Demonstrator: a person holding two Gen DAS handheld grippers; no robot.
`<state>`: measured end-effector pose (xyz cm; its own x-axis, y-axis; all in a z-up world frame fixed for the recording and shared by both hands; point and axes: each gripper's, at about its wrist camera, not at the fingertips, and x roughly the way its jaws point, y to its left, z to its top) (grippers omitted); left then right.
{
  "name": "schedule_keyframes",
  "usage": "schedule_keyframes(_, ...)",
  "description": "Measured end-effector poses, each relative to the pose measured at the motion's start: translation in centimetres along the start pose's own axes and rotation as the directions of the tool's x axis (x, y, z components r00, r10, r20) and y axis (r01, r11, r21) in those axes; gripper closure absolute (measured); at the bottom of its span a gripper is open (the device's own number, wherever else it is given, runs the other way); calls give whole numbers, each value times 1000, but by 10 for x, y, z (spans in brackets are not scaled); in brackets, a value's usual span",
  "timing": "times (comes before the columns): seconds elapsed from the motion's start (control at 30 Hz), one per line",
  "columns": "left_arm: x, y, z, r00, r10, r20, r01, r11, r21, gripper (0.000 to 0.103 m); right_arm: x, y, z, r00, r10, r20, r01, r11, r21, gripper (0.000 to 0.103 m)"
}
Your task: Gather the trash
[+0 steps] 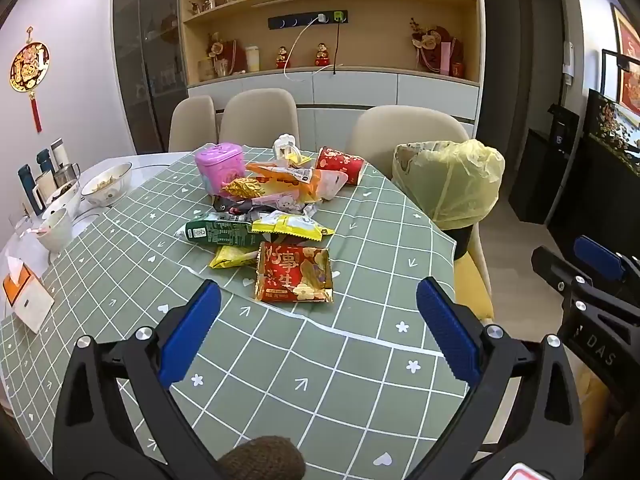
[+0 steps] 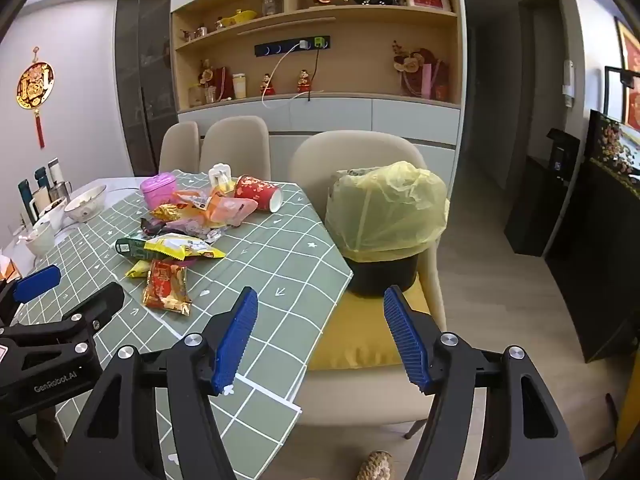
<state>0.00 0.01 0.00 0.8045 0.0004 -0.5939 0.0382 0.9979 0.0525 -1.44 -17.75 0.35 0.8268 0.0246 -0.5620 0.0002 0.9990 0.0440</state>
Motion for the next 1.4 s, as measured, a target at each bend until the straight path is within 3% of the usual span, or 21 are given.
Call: schedule_keyframes(1.4, -13, -9, 4, 999, -34, 27, 34, 999, 6, 9, -15, -13, -4, 999, -46, 18, 46, 999, 26, 41)
